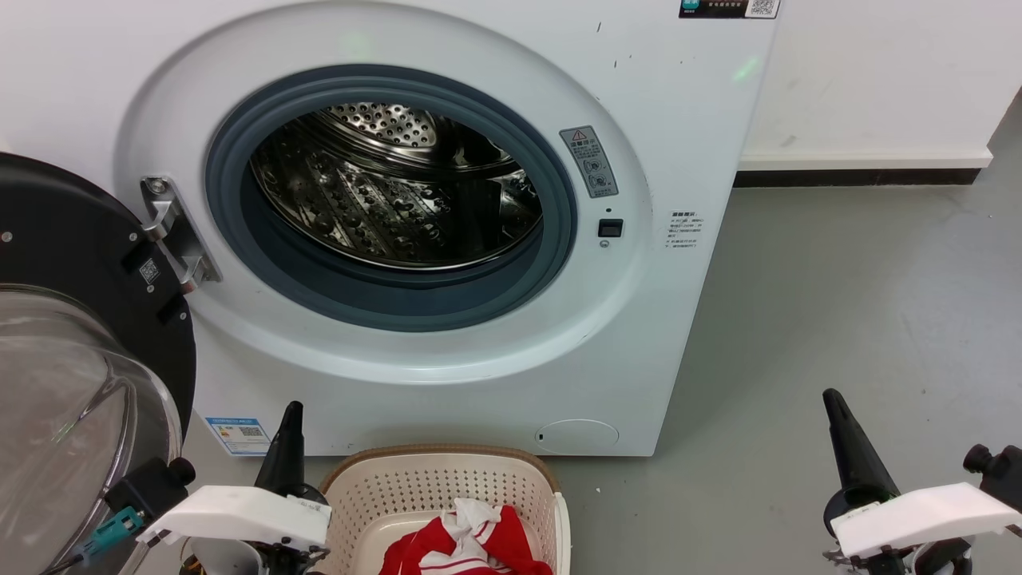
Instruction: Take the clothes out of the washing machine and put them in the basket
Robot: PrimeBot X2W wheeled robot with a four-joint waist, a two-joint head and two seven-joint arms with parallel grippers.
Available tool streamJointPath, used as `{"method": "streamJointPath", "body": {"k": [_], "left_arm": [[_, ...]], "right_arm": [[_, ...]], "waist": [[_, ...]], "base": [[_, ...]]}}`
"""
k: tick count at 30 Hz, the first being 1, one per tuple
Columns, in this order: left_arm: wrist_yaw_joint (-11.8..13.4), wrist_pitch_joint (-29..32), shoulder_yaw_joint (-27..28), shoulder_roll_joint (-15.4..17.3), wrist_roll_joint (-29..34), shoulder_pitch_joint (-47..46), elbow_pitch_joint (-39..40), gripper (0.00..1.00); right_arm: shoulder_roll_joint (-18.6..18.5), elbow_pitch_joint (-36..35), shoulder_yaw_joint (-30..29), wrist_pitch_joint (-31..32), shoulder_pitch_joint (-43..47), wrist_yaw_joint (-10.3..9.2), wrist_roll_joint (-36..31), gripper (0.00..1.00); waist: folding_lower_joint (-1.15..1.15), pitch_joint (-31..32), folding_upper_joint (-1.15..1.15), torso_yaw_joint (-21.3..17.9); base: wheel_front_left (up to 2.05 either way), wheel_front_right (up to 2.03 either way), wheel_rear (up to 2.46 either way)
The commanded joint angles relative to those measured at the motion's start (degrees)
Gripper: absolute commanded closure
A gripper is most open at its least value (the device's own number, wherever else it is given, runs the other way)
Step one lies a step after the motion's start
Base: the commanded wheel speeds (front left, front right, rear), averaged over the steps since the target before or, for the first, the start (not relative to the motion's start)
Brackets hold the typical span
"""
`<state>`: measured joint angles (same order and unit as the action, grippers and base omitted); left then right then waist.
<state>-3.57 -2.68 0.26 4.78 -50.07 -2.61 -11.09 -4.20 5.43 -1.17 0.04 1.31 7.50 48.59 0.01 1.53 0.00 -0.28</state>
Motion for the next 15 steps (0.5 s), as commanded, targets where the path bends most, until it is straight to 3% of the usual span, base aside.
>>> {"method": "streamJointPath", "body": {"k": [1,15], "left_arm": [[-0.5,0.4,0.5,0.0,-2.3,-1.7,0.4,1.0],[-1.3,2.5,1.9,-0.5,-11.5,-2.3,-0.4,1.0]], "right_arm": [[-0.5,-0.1,-0.2,0.2,-1.7,0.01,2.6,1.0],[-0.6,1.8,-0.8,1.1,-3.2,0.0,12.7,1.0]], "waist": [[0.0,0.0,0.0,0.0],[0.0,-0.3,0.0,0.1]], "base": [[0.0,0.0,0.0],[0.0,0.0,0.0]]}}
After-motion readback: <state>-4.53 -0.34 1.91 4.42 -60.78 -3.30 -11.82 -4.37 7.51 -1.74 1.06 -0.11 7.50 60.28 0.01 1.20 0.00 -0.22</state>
